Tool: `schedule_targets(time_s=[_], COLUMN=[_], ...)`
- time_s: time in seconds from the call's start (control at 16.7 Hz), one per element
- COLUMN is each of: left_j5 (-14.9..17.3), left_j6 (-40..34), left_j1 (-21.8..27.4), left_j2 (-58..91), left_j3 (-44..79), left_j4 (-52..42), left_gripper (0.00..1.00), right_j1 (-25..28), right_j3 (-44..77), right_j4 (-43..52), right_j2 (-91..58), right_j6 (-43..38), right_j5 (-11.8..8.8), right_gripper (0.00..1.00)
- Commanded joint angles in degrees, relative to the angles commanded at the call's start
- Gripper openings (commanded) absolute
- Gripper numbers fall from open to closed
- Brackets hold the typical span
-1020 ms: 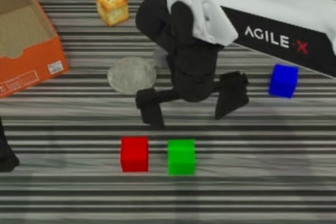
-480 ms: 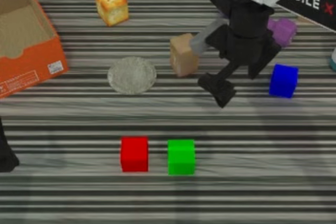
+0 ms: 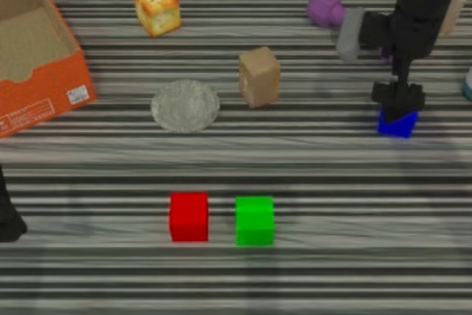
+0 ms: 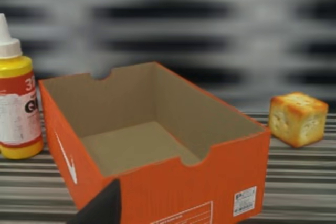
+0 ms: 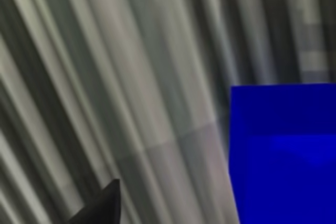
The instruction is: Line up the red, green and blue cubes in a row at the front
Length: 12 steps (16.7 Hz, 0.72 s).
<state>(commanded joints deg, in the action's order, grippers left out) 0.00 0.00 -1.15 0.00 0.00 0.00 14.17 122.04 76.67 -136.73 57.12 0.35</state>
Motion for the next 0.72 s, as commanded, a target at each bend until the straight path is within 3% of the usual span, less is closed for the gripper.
schedule_targets(time_s=[0.18,0.72], left_j5=[0.00,0.00], left_j6=[0.00,0.00], left_j1=[0.00,0.00], left_j2=[0.00,0.00], left_j3=[0.00,0.00], left_j4=[0.00,0.00], left_gripper=[1.00,1.00], right_j1=[-2.11,-2.14], right_j3=[0.73,-2.78], right_j4=[-0.28,-4.49], right_j2=[0.21,-0.48], right_j6=[4.92,5.14], right_j5=[-0.06,-0.06], right_gripper=[1.00,1.00])
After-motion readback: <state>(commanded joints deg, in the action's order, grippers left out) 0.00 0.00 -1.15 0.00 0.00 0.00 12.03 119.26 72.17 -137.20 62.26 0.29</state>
